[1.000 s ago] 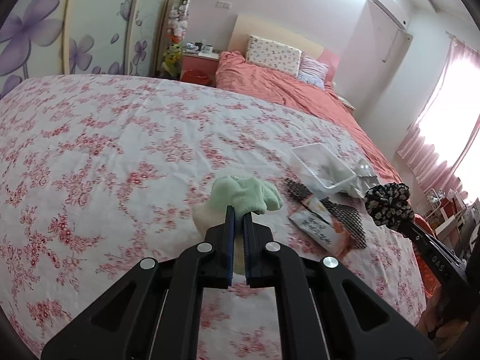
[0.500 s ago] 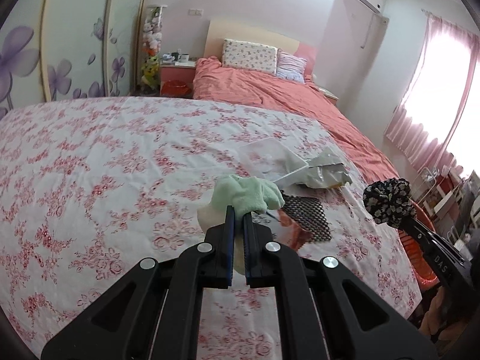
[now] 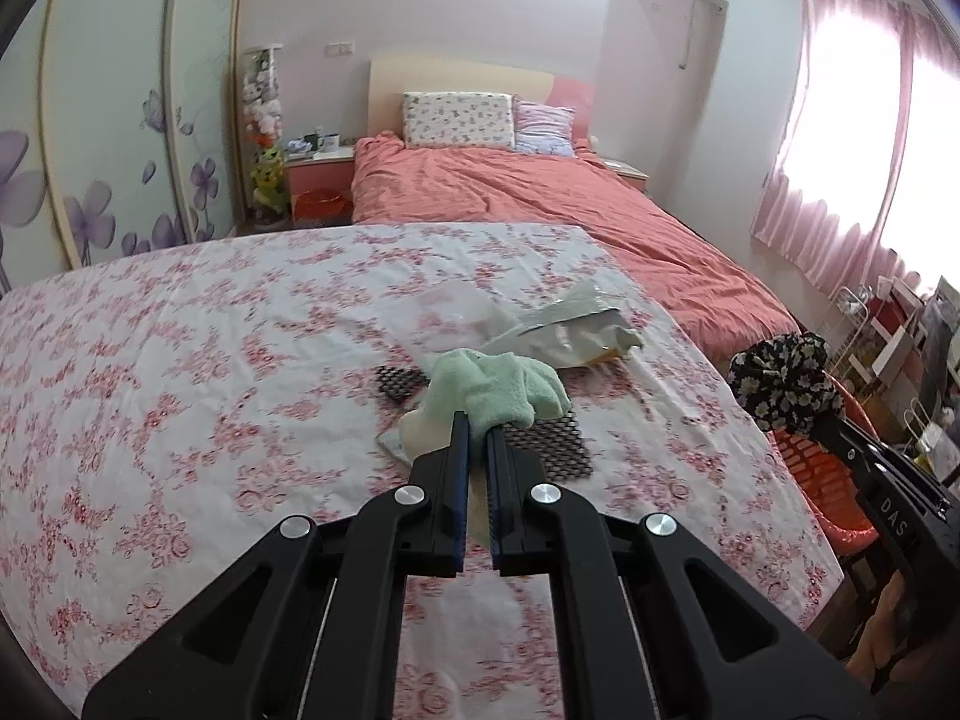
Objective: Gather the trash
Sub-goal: 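Carry the green cloth in the left tool while the right tool carries the scrunchie to the basket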
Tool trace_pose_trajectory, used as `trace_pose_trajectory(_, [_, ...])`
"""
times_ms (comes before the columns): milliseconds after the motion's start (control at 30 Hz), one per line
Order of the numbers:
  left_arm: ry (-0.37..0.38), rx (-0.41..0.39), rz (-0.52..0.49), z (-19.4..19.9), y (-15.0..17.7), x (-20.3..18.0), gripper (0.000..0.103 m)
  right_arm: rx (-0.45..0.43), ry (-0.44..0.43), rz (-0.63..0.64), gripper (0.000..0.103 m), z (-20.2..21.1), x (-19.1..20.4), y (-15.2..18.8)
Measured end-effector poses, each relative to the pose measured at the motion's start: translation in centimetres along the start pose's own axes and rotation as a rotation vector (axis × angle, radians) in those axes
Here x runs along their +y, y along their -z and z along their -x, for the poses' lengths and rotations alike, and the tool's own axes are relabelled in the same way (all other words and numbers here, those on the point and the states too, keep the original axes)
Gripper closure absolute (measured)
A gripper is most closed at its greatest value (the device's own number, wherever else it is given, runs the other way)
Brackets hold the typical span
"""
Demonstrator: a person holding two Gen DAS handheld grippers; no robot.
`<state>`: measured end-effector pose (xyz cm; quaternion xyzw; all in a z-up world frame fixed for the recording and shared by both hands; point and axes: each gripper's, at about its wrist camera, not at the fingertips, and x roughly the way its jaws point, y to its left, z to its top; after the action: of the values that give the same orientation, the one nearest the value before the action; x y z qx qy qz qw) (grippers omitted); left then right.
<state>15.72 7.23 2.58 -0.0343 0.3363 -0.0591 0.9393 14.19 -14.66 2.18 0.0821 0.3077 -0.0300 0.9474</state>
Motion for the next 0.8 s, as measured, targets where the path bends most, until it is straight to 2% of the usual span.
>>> trace_pose_trajectory(467, [0.063,0.016,-0.07,-1.0,0.2,-5.6,0.098,-0.05,0.16,-0.042,0.099,1.3,-4.5,0.6])
trace_pose_trajectory(667, [0.117,0.023,-0.082,-1.3,0.2,-8.1,0.098,-0.072,0.204,-0.089,0.098,2.1,-7.5,0.7])
trace_pose_trajectory(800, [0.183,0.022,-0.082,-1.4,0.2,-10.1,0.098,-0.085,0.213,-0.126,0.098,2.6,-9.4,0.9])
